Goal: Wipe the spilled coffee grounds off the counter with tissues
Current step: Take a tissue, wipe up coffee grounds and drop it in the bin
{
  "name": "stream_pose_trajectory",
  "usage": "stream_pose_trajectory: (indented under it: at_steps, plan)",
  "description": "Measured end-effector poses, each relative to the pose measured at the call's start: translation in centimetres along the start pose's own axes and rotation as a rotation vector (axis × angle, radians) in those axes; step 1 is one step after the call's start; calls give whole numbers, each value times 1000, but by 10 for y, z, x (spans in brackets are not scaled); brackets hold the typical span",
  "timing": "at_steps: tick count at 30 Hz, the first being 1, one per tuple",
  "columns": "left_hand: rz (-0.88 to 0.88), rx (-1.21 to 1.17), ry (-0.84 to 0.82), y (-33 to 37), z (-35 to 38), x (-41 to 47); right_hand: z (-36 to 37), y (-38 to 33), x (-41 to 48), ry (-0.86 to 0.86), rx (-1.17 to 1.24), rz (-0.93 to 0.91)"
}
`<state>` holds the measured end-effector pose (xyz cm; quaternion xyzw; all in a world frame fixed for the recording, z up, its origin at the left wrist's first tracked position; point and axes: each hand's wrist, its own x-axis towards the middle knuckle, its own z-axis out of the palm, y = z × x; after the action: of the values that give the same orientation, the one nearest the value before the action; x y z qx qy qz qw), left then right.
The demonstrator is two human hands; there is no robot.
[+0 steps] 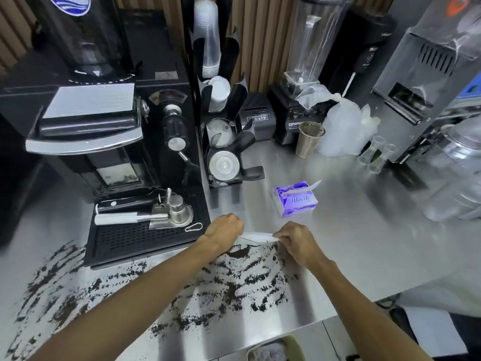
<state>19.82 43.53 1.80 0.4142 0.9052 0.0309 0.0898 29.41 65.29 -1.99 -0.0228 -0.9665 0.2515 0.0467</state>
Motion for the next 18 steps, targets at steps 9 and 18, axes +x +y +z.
stream_pose_trajectory:
  at_steps: [9,18]
  plan:
    - [20,-249,-105,-21,-16,9,-5,-14,-27,46,175,162]
    - [96,-301,-274,-26,-2,3,8,-24,-40,-28,68,150]
